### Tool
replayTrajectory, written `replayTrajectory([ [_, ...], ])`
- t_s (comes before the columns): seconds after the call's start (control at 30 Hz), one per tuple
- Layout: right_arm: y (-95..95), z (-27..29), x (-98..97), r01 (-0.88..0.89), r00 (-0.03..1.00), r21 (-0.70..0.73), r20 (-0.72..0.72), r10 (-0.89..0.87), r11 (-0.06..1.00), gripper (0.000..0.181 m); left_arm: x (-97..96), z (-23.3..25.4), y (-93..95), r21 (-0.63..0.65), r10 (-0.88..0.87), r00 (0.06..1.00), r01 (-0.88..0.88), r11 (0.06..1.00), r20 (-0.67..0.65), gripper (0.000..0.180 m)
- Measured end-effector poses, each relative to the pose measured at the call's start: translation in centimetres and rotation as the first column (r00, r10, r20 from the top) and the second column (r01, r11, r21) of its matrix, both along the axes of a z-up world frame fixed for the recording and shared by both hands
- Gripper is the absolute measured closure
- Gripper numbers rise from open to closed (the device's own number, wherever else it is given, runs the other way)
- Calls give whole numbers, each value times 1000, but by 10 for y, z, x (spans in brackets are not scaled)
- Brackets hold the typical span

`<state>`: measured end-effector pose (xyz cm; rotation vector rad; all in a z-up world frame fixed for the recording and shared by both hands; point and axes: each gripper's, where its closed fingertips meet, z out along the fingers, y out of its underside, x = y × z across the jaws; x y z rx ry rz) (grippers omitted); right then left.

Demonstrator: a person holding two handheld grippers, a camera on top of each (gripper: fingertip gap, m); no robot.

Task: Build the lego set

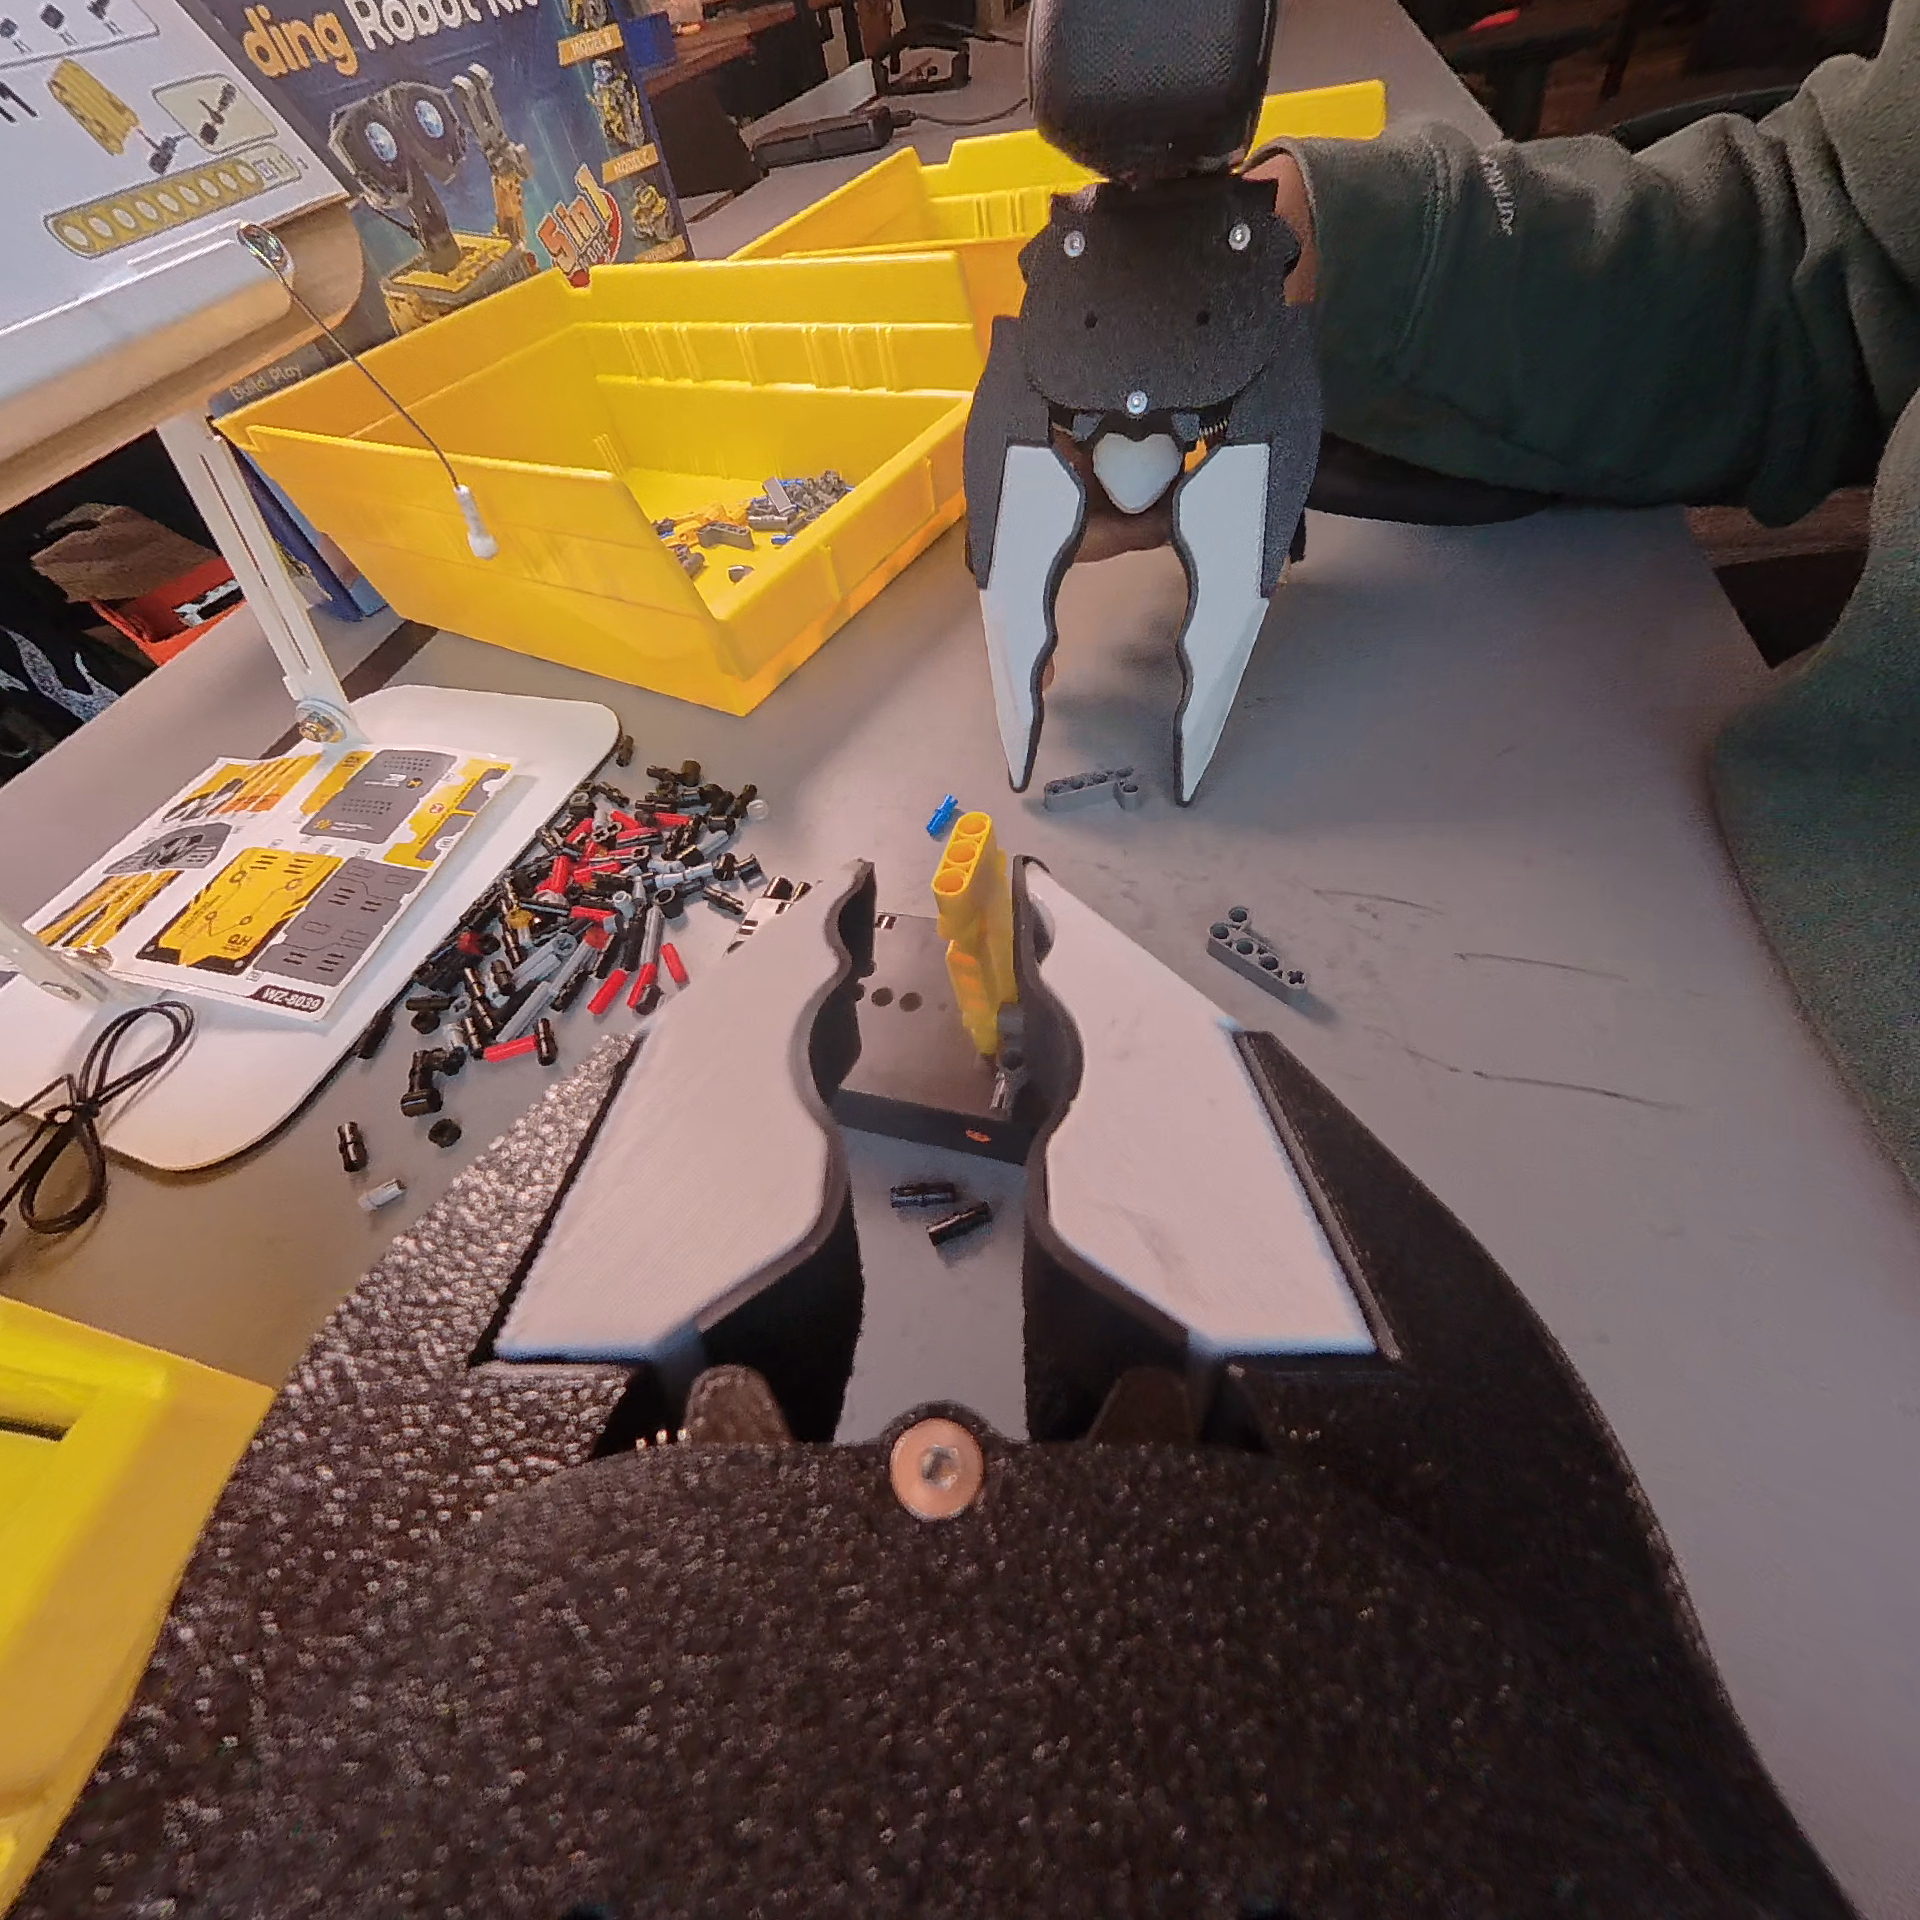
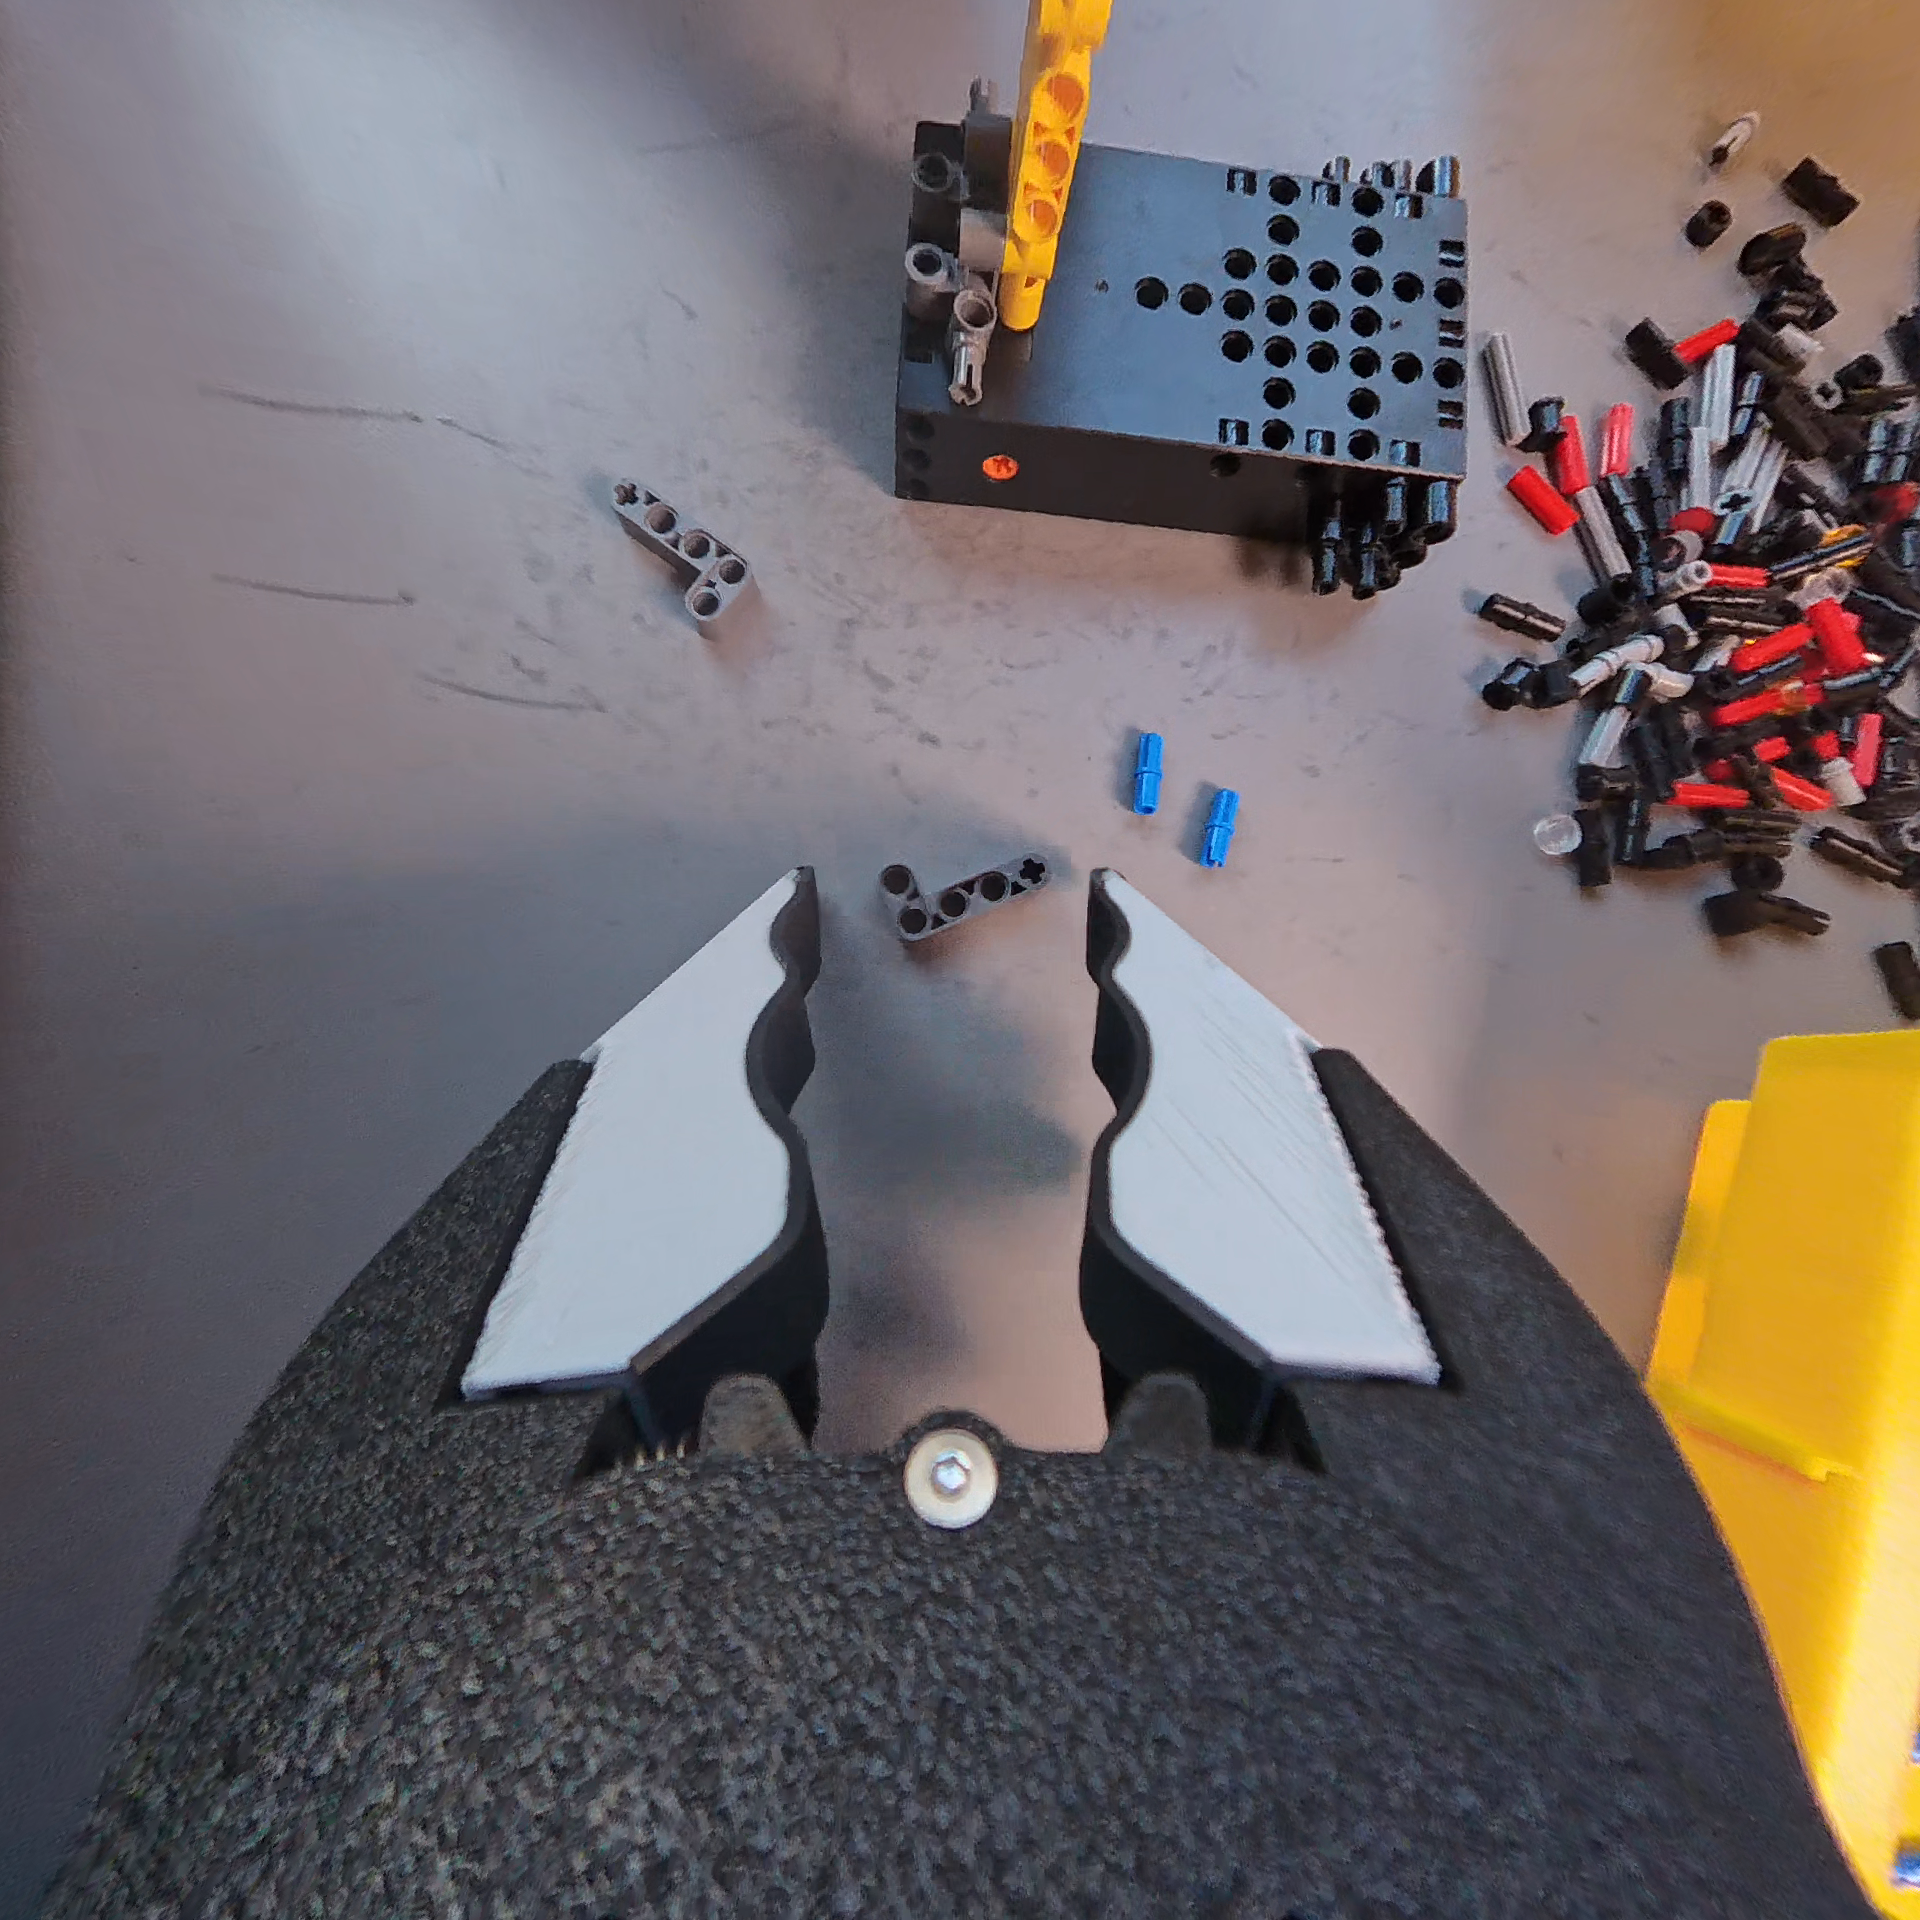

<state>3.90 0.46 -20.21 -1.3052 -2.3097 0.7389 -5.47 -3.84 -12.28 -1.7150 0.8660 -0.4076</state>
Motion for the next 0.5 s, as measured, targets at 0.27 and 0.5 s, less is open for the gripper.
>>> replayTrajectory([
  [0.27, -6, 6, -2, -26, 999, -70, -40, 23, 997, 150, 4, 4, -1, 3, -10, 1000, 10, 1000, 28, 155],
  [0.5, -18, 123, -45, -73, 781, -324, -607, -148, 943, 150, 18, 38, -5, -121, -23, 903, 82, 989, 430, 155],
])
